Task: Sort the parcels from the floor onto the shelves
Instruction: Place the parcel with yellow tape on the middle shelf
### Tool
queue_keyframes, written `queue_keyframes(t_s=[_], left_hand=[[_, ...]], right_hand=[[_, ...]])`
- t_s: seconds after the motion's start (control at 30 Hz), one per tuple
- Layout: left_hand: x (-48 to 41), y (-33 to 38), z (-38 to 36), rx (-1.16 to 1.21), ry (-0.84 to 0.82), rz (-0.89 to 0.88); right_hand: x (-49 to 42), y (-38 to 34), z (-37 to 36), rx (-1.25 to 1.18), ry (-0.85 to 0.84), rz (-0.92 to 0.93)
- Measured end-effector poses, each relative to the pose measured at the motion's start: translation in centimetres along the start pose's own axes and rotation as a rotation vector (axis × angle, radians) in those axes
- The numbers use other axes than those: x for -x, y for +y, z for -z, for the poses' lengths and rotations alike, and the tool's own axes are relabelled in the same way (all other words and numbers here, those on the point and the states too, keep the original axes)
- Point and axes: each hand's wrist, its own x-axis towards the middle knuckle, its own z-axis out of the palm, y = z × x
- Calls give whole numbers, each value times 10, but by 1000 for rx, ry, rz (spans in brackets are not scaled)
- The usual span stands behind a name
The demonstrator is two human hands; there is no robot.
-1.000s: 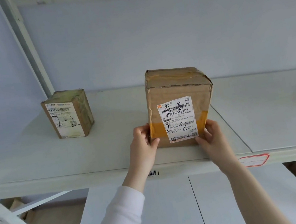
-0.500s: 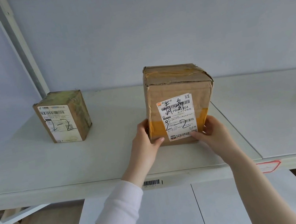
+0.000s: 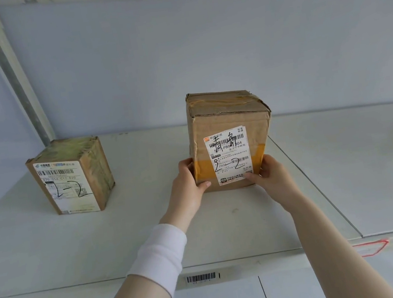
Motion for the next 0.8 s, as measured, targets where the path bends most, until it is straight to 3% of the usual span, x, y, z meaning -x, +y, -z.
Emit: queue_keyframes(t_s=[0.47, 0.8], left_hand=[[30, -11, 0, -37, 58, -21], [135, -2, -7, -30, 308, -118]], right_hand=[[29, 9, -7, 88, 149, -47], [122, -9, 6, 199, 52, 199]])
